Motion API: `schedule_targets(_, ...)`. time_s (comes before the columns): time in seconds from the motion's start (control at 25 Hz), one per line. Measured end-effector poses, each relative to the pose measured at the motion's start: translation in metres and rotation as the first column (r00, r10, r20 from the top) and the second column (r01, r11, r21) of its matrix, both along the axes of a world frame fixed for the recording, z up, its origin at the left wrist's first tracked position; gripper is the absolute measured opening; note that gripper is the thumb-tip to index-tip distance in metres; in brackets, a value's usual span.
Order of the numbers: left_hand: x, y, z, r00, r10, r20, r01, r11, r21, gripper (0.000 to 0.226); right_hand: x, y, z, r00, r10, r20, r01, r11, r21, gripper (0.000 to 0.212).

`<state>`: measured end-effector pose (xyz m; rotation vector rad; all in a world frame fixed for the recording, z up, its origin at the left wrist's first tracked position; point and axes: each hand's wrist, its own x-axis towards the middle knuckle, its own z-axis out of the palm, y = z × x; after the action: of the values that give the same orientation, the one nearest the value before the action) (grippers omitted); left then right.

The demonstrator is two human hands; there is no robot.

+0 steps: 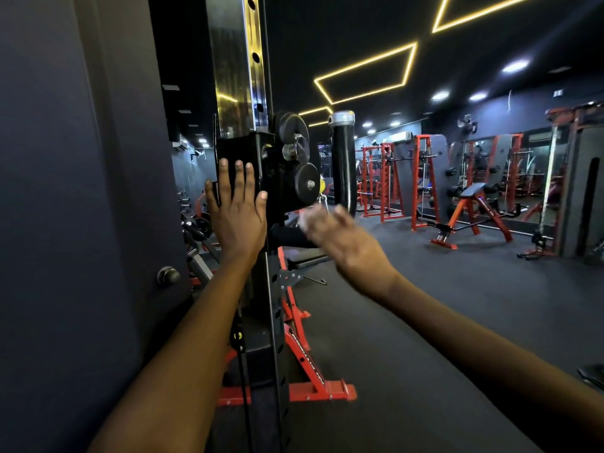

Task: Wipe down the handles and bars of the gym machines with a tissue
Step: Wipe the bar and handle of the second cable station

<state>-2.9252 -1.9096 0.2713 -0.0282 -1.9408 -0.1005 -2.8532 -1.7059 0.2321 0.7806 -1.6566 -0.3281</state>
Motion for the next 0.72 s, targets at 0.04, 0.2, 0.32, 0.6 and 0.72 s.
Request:
schedule_targets(0.04,0.000,0.000,0.000,1.000,0.005,-0.003,-0.005,1.000,0.003,0.057,0.001,0.000,0.016,0.999,-0.040,-0.035,0.035,0.992,-0.123,0.039)
schedule_targets(0.2,-0.001,0.001,-0.003,1.000,-0.003,0.007,0.003,1.000,0.009,0.056,0.004,-0.023,0.019,0.952,-0.300,-0.055,0.284,0.938,-0.197,0.025)
schedule_targets(0.32,-0.002,0.001,-0.003,1.000,-0.013,0.003,0.013,1.000,0.015,0.056,0.003,-0.066,0.016,0.847,-0.455,0.274,0.482,0.875,-0.038,0.028)
schedule_targets(0.6,0.003,0.000,-0.006,0.999,-0.045,0.025,0.045,0.999,0.006,0.055,-0.011,-0.017,0.004,0.954,-0.300,0.006,0.289,0.922,0.257,0.037)
schedule_targets(0.72,0.004,0.001,-0.006,0.997,-0.059,0.042,0.058,0.998,0.023,0.055,0.018,0.030,-0.022,0.994,-0.043,0.097,0.035,0.996,0.078,0.036)
